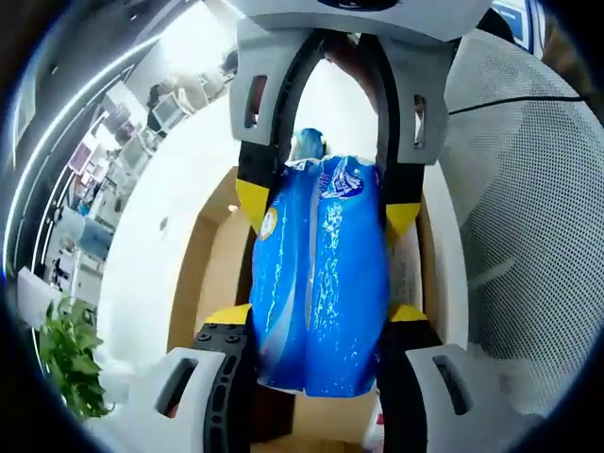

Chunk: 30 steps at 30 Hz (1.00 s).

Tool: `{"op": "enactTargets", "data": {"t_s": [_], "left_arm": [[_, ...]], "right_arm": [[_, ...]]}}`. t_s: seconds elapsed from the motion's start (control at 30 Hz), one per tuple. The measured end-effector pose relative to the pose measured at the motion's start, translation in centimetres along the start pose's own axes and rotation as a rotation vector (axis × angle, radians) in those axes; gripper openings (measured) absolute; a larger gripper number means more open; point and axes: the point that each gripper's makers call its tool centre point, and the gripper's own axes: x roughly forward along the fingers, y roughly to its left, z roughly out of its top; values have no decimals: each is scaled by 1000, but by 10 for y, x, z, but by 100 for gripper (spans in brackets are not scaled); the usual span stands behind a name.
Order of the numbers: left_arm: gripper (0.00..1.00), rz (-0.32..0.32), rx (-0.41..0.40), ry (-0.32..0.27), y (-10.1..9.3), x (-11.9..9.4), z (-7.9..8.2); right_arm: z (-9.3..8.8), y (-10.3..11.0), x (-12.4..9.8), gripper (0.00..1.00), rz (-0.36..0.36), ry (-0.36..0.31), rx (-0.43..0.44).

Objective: Operate the shoe box by opening the lid, removing the specified soft item, and placing it in the target area until the item is outside and the box remains undamaged.

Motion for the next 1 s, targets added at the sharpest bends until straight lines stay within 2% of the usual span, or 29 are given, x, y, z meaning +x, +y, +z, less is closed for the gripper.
{"op": "enactTargets", "data": {"t_s": [0.23,0.43,0.77,1.0], "left_arm": [[49,27,38,-29,7,-8,27],[49,34,67,-47,10,-6,48],[49,13,112,-76,1,12,86],[49,-5,143,-96,-6,28,115]], "right_arm": [[-5,-10,-26,46,-51,7,-21],[-15,-15,-42,46,-78,17,-24],[-47,-12,-65,46,-107,47,4],[-80,-10,-84,46,-129,81,36]]}}
